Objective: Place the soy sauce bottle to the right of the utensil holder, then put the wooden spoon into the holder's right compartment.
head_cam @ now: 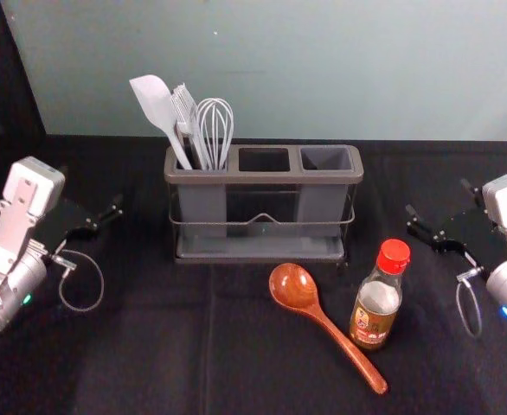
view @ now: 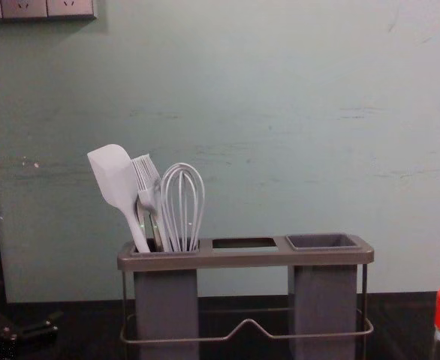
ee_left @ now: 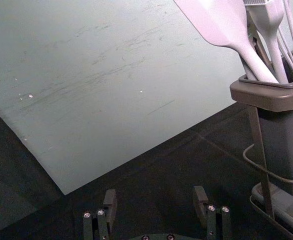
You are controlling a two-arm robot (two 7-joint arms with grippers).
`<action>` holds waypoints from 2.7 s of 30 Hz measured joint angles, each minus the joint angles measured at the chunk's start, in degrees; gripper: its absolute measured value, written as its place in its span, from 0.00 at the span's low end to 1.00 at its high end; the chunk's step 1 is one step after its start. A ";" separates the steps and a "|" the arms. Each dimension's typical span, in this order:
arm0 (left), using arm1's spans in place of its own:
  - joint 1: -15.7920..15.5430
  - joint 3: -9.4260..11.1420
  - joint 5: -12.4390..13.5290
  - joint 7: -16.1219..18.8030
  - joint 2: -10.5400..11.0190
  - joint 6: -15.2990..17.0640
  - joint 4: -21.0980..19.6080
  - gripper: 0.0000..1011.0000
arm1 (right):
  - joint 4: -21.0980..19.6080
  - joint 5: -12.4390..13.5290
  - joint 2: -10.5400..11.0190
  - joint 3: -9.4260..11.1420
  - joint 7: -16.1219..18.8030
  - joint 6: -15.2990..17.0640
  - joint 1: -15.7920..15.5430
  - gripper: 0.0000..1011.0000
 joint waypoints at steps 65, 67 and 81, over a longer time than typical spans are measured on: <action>0.00 0.00 0.00 0.00 0.00 0.00 0.00 0.99 | -17.67 2.00 8.88 10.67 1.36 -5.31 -20.16 0.99; 0.00 0.00 0.00 0.00 0.00 0.00 0.00 0.99 | -18.78 2.31 9.87 11.34 2.39 -5.67 -21.64 0.99; 0.00 0.00 0.00 0.00 0.00 0.00 0.00 0.99 | -21.70 10.18 13.08 14.09 14.94 -12.06 -25.88 0.99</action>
